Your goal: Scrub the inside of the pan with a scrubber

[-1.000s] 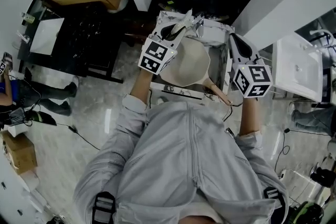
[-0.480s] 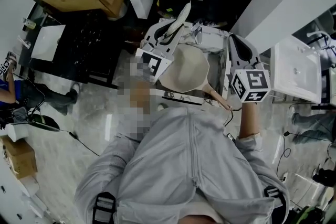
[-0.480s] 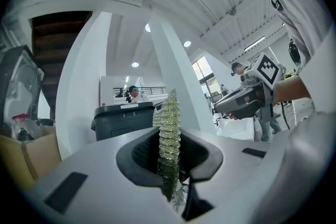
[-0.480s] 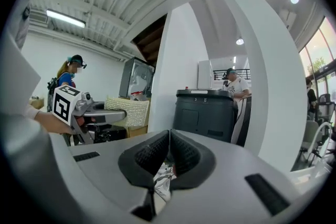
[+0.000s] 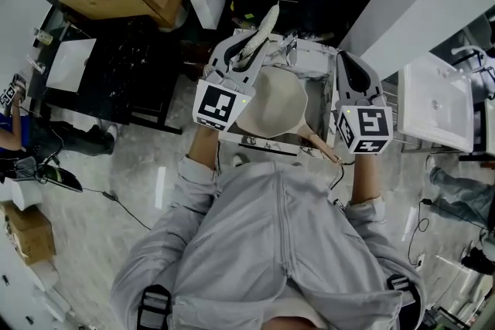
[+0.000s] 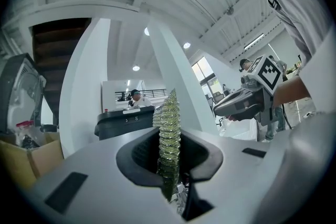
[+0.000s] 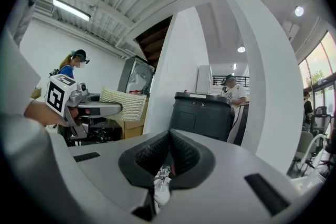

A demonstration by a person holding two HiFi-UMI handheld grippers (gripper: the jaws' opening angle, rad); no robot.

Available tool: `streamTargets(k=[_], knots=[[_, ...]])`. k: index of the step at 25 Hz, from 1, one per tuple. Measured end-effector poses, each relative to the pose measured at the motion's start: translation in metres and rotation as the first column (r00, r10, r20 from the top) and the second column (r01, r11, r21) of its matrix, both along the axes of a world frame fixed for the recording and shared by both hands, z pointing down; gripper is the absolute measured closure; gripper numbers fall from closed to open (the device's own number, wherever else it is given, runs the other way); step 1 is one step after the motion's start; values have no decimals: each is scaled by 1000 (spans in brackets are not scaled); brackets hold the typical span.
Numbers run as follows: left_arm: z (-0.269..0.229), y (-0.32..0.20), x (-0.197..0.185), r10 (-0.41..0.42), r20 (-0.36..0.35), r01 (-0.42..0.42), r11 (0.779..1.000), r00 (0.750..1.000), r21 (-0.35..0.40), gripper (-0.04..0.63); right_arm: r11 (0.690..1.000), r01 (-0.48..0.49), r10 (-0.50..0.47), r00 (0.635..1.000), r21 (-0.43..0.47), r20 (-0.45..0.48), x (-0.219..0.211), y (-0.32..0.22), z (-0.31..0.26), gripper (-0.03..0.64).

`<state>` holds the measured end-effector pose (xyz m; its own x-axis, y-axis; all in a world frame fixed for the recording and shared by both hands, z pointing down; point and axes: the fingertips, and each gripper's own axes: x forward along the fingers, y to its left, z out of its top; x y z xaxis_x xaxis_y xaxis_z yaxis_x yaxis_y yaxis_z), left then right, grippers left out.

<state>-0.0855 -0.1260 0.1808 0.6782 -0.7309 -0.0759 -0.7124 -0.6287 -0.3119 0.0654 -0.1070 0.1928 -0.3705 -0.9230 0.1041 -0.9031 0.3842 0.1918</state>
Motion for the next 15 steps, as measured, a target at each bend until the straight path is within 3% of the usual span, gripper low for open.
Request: streamTargets(k=[15], knots=[[18,3,14,21,119,-22,1000,993,10,525,997,70,-72,988,-21,-134,-7,4,20,583]])
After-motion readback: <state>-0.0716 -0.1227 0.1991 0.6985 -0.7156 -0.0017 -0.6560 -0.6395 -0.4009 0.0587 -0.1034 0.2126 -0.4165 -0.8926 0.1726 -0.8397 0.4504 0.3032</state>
